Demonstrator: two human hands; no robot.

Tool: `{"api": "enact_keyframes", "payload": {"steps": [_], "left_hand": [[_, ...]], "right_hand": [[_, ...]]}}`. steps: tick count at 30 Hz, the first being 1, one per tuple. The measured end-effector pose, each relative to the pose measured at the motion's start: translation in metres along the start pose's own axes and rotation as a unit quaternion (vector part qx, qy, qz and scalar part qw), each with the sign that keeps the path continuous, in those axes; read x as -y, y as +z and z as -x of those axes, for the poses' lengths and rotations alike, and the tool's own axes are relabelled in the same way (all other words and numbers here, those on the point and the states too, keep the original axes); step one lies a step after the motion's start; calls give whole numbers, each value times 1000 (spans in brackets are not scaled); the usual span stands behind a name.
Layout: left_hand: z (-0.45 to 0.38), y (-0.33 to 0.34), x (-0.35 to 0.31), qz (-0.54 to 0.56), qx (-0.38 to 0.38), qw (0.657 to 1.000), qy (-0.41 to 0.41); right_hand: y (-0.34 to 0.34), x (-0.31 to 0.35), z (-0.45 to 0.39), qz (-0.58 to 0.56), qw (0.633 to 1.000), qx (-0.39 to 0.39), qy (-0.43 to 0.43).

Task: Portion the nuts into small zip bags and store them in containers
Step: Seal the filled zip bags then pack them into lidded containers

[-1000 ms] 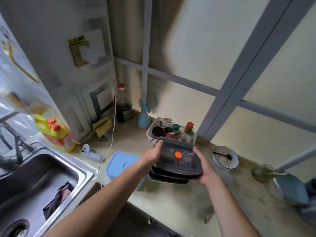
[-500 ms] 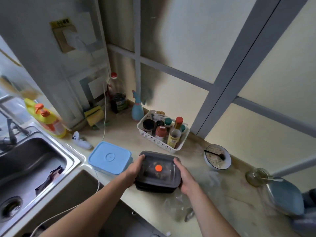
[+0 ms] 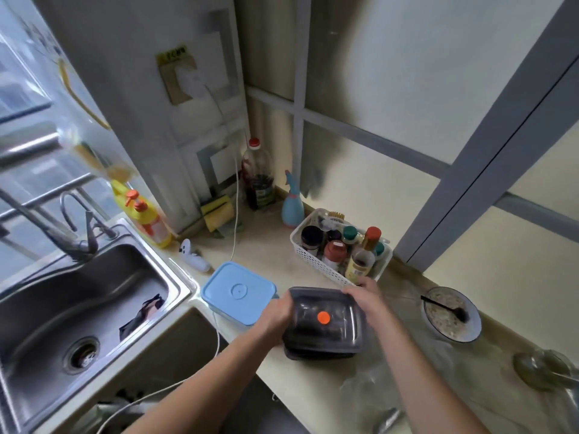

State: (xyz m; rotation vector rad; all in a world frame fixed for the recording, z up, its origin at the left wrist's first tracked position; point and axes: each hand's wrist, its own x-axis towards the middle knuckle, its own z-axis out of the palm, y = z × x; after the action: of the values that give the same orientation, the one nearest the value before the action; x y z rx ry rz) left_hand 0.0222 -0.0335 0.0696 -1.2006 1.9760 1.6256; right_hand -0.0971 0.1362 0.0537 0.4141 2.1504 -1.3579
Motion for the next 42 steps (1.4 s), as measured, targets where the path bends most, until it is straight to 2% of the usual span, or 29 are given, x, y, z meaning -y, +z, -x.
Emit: {"api": "enact_keyframes", "payload": {"steps": [2, 5, 9, 11, 12, 14, 15, 18, 19, 21, 26, 29, 33, 37, 40, 42], "left_hand": [[5, -12, -15, -65, 3, 997, 32], [-3, -39, -24, -92, -70, 991, 61], [-17, -87, -27, -64, -248, 959, 118], [-36, -115, -16, -87, -319, 939, 92], [-48, -127, -7, -112, -323, 938, 63], [-77, -150, 16, -144, -273, 951, 5], [-87, -159, 24, -149, -229, 962, -13], [-96, -175, 35, -167, -58, 984, 7], [-96, -177, 36, -143, -14, 990, 6], [-98, -181, 38, -99, 28, 995, -12], [-99, -180, 35, -23, 41, 998, -41], [-91, -181, 35, 28, 62, 996, -56], [-84, -184, 31, 71, 25, 995, -73], [-73, -192, 9, 125, -23, 992, -26], [-52, -185, -15, 124, -4, 992, 12], [-36, -173, -27, 120, 5, 992, 29]], "right_hand": [[14, 31, 9, 59, 991, -79, -92], [51, 65, 29, 21, 974, -124, -191], [118, 68, 69, 39, 975, -100, -195], [152, 54, 96, 139, 964, -65, -216], [167, 47, 109, 222, 949, -37, -219], [188, 37, 123, 354, 917, 8, -183], [195, 35, 124, 379, 912, 21, -153], [209, 37, 107, 354, 933, 17, -59], [213, 39, 99, 338, 941, 11, -29], [220, 42, 87, 310, 950, 13, 15], [227, 38, 68, 147, 984, -9, 96], [227, 30, 69, 66, 992, -26, 108], [229, 36, 79, 96, 991, -27, 92], [222, 70, 92, 131, 990, -48, 16], [196, 93, 96, 132, 988, -75, -40], [164, 97, 93, 121, 989, -54, -62]]}}
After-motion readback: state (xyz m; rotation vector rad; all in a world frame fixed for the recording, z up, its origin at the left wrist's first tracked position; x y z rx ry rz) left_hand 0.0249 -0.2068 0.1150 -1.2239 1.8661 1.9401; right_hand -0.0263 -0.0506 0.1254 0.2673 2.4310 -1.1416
